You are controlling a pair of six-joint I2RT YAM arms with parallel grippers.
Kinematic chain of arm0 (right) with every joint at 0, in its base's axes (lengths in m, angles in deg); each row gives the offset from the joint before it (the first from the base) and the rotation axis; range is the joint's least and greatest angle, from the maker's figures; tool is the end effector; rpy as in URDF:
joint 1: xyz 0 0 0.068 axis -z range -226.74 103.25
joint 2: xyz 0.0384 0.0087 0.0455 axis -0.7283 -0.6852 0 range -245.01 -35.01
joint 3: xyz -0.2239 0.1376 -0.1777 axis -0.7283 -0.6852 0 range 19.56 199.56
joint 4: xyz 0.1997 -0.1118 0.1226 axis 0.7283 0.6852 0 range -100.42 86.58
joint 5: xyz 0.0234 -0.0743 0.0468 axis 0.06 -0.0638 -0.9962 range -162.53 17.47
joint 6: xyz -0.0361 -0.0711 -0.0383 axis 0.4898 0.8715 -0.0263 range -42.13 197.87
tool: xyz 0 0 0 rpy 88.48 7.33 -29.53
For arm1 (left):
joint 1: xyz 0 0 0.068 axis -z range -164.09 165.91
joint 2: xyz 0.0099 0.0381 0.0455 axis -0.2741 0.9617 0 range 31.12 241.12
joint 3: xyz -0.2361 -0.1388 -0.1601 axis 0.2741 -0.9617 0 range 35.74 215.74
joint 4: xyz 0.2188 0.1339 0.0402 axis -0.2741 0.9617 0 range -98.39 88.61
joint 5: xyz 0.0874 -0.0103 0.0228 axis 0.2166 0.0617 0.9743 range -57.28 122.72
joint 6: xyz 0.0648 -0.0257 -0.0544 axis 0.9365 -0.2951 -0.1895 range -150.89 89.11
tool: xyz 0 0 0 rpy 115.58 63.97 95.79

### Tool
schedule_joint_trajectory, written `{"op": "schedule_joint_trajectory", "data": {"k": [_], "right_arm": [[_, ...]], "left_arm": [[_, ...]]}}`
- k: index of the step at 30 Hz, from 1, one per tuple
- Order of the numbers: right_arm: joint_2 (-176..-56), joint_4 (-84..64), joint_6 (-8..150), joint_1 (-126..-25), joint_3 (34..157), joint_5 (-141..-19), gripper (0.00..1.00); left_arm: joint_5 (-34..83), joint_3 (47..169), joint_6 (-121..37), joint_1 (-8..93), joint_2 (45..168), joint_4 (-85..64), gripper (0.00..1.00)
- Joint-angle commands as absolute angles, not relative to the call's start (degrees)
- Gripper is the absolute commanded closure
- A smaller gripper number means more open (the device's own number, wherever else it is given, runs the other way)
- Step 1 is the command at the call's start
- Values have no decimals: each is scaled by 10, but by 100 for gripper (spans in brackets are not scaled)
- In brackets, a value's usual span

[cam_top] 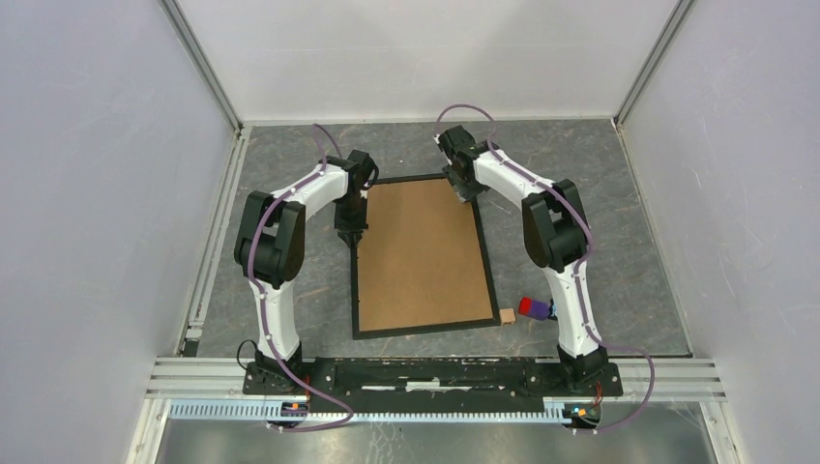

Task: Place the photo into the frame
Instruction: Install the photo frame at the center of the board.

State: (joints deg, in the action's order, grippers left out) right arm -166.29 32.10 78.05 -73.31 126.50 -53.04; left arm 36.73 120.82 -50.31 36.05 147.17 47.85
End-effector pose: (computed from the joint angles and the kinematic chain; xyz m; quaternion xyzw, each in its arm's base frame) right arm 0.4845 0.2130 0.1646 -0.1903 0.9472 -0.1163 0.2302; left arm 0.3799 -0.1334 0.1659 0.0055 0.9991 0.0248 0.0347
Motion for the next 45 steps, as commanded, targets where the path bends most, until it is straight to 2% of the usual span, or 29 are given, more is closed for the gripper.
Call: {"op": "schedule_joint_trajectory", "data": {"k": [1, 6, 10, 16, 23, 27, 31, 45], "right_arm": [[-1761, 389, 812, -737, 1230, -526, 43], [-1739, 403, 809, -743, 1288, -547, 43], [-1651, 382, 780, -732, 1317, -616, 40], [-1433, 264, 728, -690, 1132, -691, 33], [-1313, 196, 715, -622, 892, -832, 36], [-1299, 151, 707, -604, 825, -915, 39], [-1327, 135, 702, -604, 821, -970, 47], [-1380, 131, 695, -604, 824, -918, 58]], "left_arm": [[360, 1200, -472, 369, 1492, 466, 77], [361, 1200, -472, 371, 1490, 466, 77], [365, 1199, -472, 372, 1486, 467, 77], [368, 1201, -472, 371, 1482, 466, 77], [362, 1200, -473, 372, 1479, 466, 77], [359, 1200, -473, 373, 1478, 466, 77], [355, 1201, -472, 375, 1478, 466, 77], [350, 1201, -472, 378, 1479, 466, 77]]}}
